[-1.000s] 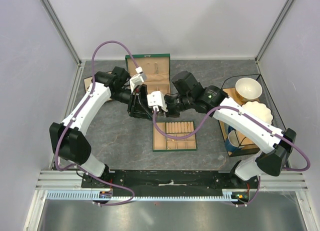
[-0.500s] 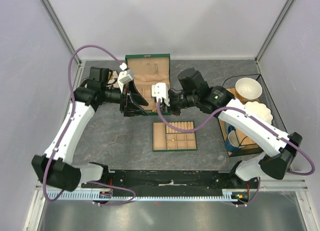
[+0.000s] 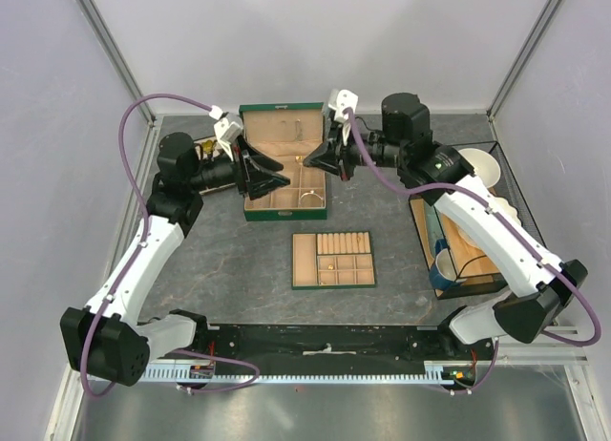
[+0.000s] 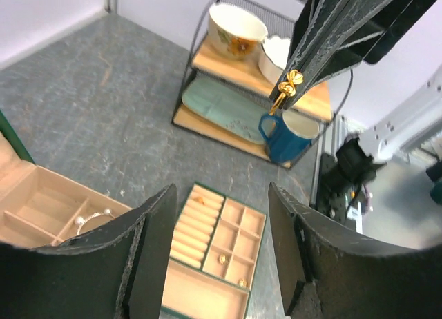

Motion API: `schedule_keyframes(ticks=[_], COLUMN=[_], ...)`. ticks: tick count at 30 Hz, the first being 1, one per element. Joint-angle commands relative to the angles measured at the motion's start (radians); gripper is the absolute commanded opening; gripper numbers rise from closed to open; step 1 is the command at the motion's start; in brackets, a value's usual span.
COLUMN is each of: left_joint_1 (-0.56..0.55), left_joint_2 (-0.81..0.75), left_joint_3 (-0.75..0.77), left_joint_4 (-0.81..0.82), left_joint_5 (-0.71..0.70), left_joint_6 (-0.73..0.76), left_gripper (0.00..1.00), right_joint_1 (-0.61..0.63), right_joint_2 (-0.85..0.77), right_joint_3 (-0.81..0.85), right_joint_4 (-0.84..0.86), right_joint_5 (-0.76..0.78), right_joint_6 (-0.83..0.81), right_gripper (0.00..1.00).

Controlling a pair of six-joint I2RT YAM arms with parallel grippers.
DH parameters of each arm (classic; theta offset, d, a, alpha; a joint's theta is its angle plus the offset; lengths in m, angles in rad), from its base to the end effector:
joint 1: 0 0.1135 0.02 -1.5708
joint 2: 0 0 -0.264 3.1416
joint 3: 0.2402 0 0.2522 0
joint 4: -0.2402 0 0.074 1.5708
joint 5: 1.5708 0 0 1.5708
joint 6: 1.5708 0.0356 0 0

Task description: Organize the mixed jewelry

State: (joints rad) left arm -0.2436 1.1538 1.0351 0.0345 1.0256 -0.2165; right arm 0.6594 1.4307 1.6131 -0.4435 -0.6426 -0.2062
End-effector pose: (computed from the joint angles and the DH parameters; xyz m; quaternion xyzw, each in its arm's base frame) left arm 0.2407 -0.0912 0.3777 0.3407 0.6370 -0.4862 0.4918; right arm 0.2337 0.2081 0.4519 -0.4902 0.6025 0.3739 0.5068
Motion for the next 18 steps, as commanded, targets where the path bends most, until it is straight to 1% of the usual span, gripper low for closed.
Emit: schedule_keyframes(ticks=[1, 2, 4, 5, 11, 12, 14, 18], left_joint_1=[0.000, 0.000, 0.000, -0.002, -0.006, -0.006, -0.005, -0.006], left_joint_2=[-0.011, -0.014, -0.006, -0.003, 0.006, 0.007, 0.010, 0.017], left_joint_3=[-0.038, -0.049, -0.073, -0.075, -0.073, -0.085, -0.098, -0.096], left_joint_4=[0.327, 0.416, 0.493, 0.522, 0.588, 0.643, 0.692, 0.725], left_joint_5=[-0.090, -0.100, -0.104, -0.108, -0.110, -0.105, -0.096, -0.095], left_joint_6=[-0.274, -0.305, -0.378, -0.386, -0.428, -0.438, -0.477, -0.491], left_gripper=[0.62, 0.62, 0.62, 0.60, 0.57, 0.56, 0.54, 0.50], right_joint_1=[-0.047, -0.053, -0.067, -0.069, -0.076, -0.080, -0.080, -0.080], right_joint_2=[0.011, 0.014, 0.023, 0.030, 0.039, 0.037, 0.037, 0.034], right_joint_3=[0.048, 0.047, 0.042, 0.036, -0.004, -0.010, -0.019, -0.032], right_joint_4=[0.156, 0.170, 0.213, 0.224, 0.321, 0.330, 0.342, 0.356], right_joint_5=[-0.074, -0.084, -0.117, -0.123, -0.167, -0.169, -0.175, -0.183], right_joint_6=[0.204, 0.230, 0.266, 0.301, 0.387, 0.396, 0.407, 0.427], right_gripper=[0.00, 0.00, 0.00, 0.00, 0.00, 0.00, 0.00, 0.00])
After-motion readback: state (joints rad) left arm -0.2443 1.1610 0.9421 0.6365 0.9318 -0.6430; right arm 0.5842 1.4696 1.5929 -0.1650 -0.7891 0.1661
